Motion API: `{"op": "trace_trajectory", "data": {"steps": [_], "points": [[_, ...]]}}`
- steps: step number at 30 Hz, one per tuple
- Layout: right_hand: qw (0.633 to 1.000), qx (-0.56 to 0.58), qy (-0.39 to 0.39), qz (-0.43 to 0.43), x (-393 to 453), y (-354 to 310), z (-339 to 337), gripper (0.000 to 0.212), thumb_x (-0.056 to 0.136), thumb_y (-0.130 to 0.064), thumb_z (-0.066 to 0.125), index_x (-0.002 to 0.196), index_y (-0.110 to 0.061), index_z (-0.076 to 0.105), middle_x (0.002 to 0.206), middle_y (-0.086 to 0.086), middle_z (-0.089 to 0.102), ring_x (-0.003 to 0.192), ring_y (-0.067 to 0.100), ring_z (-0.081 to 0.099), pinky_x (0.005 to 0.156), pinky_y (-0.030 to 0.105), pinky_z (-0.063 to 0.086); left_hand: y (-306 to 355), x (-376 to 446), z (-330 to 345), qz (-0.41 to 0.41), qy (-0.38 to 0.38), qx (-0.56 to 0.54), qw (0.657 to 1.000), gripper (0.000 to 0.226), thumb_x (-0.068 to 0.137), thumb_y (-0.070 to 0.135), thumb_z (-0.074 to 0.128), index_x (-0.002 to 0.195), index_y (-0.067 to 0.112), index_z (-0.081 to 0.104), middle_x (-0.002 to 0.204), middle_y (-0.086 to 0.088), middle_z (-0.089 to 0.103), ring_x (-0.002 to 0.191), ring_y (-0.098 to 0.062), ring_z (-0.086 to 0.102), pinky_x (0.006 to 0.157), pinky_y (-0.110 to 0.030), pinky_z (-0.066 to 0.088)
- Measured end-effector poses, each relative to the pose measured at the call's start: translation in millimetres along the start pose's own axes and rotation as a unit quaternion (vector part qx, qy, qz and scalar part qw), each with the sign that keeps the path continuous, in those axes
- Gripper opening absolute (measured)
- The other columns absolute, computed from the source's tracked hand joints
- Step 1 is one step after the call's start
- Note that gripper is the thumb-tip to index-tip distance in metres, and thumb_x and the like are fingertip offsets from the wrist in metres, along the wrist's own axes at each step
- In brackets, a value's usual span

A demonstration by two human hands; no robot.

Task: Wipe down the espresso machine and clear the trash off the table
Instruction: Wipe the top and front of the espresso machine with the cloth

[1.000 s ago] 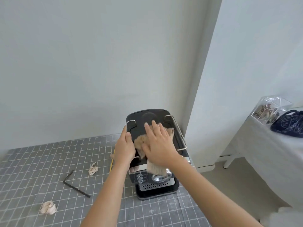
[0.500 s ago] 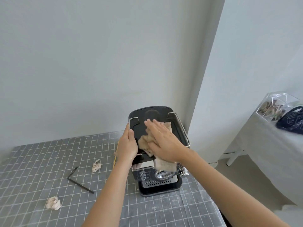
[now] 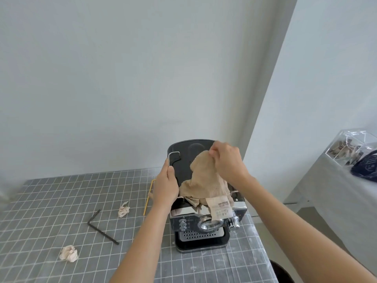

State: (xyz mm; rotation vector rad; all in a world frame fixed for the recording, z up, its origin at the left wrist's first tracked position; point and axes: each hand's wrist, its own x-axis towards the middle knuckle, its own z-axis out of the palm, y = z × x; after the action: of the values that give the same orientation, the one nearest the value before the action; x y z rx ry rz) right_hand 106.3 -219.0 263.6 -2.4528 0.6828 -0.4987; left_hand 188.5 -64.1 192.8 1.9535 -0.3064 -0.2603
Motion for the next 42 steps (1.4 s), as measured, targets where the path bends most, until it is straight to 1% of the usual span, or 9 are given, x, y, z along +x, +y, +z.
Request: {"op": "trace_trajectory", "data": {"steps": [3,6,8,14,21,25,33,38,42], "points": [[0.998,-0.046,0.036,-0.039,27,-12,-18,0.026,0.101,-0.019,0.043,0.118,-0.016,0.063,0.121,0.011,0.057,0.116,0.031,0.054,0.098,0.041,0.035,6,-3,-1,-0.001,0.001,0.070,0.998,0.049,0.098,0.046,0.017,0.146,0.044,0.027,0.139,0.010,0.052,0.140,-0.028,0.035,0.112,-0.065,0.019],[0.986,-0.159,-0.028,-0.045,30,-18,-5,0.048,0.105,-0.028,0.033,0.152,-0.022,0.026,0.163,0.010,0.012,0.152,0.030,0.005,0.119,0.057,0.002,12,-8,-5,0.005,0.005,0.203,0.979,0.051,0.102,0.042,0.014,0.152,0.035,0.014,0.158,0.010,0.024,0.149,-0.029,0.008,0.111,-0.069,0.003],[0.978,-0.168,-0.093,-0.081,16,-14,19,0.052,0.105,-0.033,0.026,0.154,-0.018,0.020,0.165,0.009,0.004,0.153,0.028,-0.004,0.120,0.055,0.002,15,-8,-8,0.051,-0.009,0.256,0.965,0.053,0.101,0.044,0.011,0.153,0.032,0.006,0.162,0.012,0.007,0.150,-0.026,-0.002,0.111,-0.066,0.001],[0.981,-0.103,-0.154,-0.054,36,-5,54,0.054,0.106,-0.030,0.020,0.156,-0.011,0.014,0.163,0.013,0.015,0.152,0.029,0.005,0.124,0.043,0.001,15,-4,-10,0.079,-0.068,0.333,0.937,0.060,0.099,0.051,0.008,0.152,0.027,-0.007,0.159,0.013,-0.019,0.149,-0.019,-0.010,0.114,-0.062,0.001],[0.964,-0.029,-0.157,-0.215,63,-3,51,0.034,0.099,-0.017,0.040,0.122,-0.011,0.064,0.119,0.003,0.064,0.117,0.017,0.049,0.106,0.028,0.031,15,-2,-13,0.060,-0.087,0.319,0.942,0.061,0.097,0.053,0.005,0.152,0.030,-0.011,0.158,0.016,-0.021,0.149,-0.017,-0.009,0.116,-0.057,0.001],[0.969,0.029,-0.128,-0.211,51,20,45,0.035,0.102,-0.019,0.039,0.129,-0.014,0.060,0.122,-0.009,0.060,0.119,0.003,0.043,0.107,0.018,0.029,16,-3,-12,0.051,-0.089,0.310,0.945,0.065,0.091,0.056,-0.002,0.150,0.032,-0.014,0.158,0.018,-0.020,0.149,-0.016,-0.009,0.117,-0.054,0.003],[0.981,-0.069,-0.101,-0.147,75,3,73,0.049,0.099,-0.032,0.025,0.129,-0.014,0.059,0.129,0.003,0.061,0.126,0.022,0.049,0.114,0.036,0.029,16,-5,-12,0.043,-0.088,0.294,0.951,0.060,0.096,0.053,0.004,0.151,0.034,-0.013,0.158,0.020,-0.016,0.150,-0.015,-0.006,0.117,-0.053,0.003],[0.970,-0.025,-0.115,-0.214,-2,19,46,0.050,0.100,-0.038,0.025,0.130,-0.016,0.059,0.142,0.002,0.052,0.141,0.017,0.034,0.120,0.033,0.024,15,-6,-11,0.042,-0.085,0.291,0.952,0.060,0.096,0.052,0.004,0.151,0.034,-0.012,0.158,0.020,-0.016,0.150,-0.015,-0.006,0.117,-0.054,0.005],[0.977,-0.049,-0.121,-0.169,9,13,40,0.045,0.106,-0.029,0.029,0.148,-0.016,0.039,0.158,0.002,0.031,0.150,0.018,0.018,0.123,0.027,0.010,16,-7,-11,0.042,-0.086,0.284,0.954,0.060,0.096,0.053,0.005,0.151,0.034,-0.010,0.158,0.019,-0.016,0.150,-0.016,-0.006,0.117,-0.055,0.005]]}}
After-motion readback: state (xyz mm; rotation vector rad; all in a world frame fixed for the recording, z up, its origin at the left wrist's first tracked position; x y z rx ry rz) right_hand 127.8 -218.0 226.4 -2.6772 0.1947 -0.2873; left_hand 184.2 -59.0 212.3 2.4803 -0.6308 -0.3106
